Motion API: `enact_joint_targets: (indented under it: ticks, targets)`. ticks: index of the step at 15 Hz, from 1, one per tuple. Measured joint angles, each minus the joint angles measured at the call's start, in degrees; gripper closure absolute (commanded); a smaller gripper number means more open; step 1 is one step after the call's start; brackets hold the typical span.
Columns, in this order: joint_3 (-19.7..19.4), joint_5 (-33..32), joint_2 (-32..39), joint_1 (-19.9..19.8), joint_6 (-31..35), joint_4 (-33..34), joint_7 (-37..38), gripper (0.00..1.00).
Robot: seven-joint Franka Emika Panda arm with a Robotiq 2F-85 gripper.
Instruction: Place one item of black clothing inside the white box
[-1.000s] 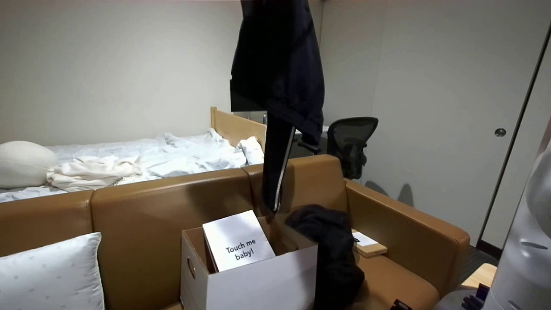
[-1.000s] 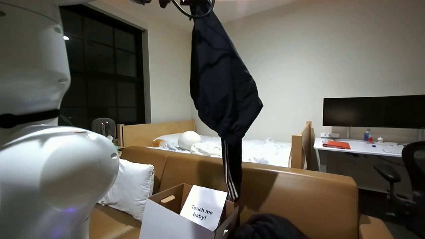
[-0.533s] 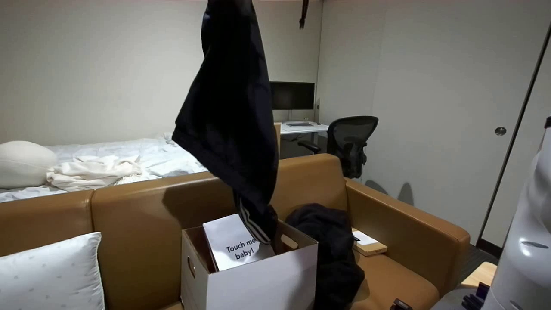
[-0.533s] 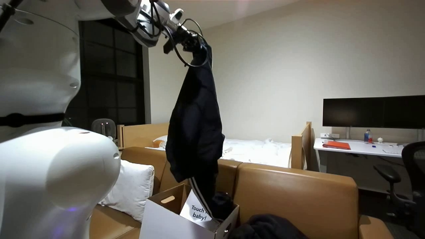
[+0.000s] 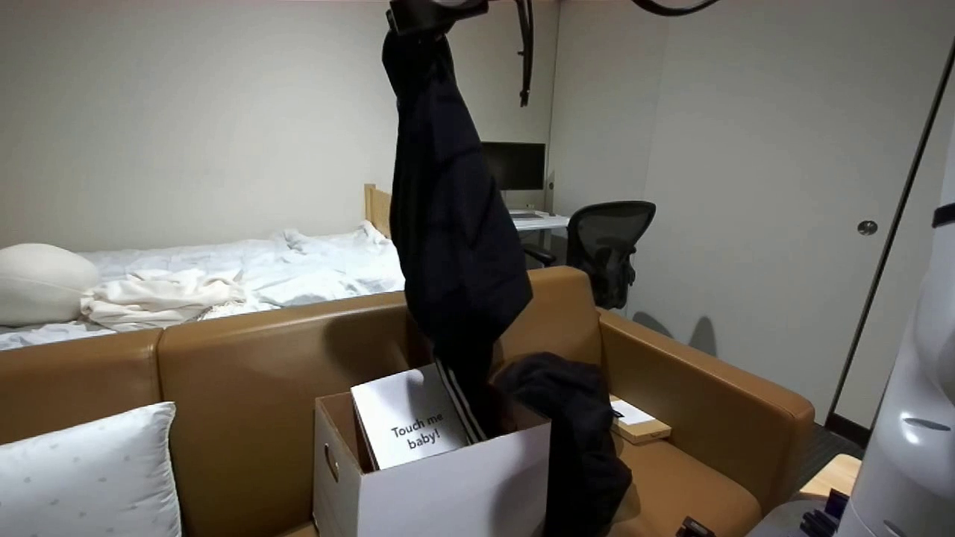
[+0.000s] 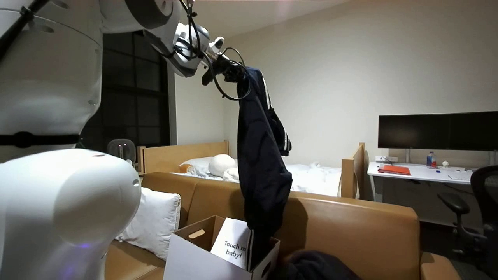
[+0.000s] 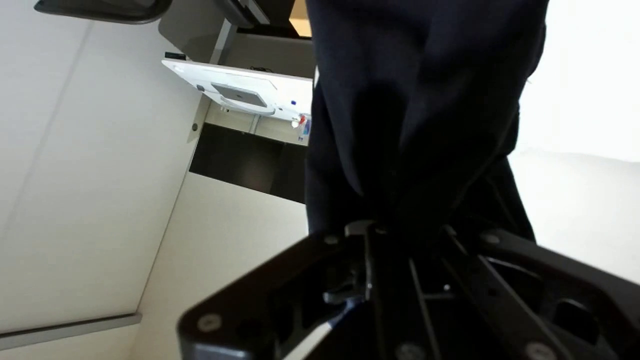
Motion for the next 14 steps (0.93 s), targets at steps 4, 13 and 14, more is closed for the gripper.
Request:
enact_joint_targets:
  ticks: [4,13,14]
  targets:
    - [-0.5,8.2,5.4,0.0,3.3,-4.6,-2.3,0.99]
    - [-2.2,18.5,16.6,4.5,17.3,-17.2,-2.7,0.96]
    - [-2.5,18.5,16.3,4.5,17.3,-16.9,-2.7,0.99]
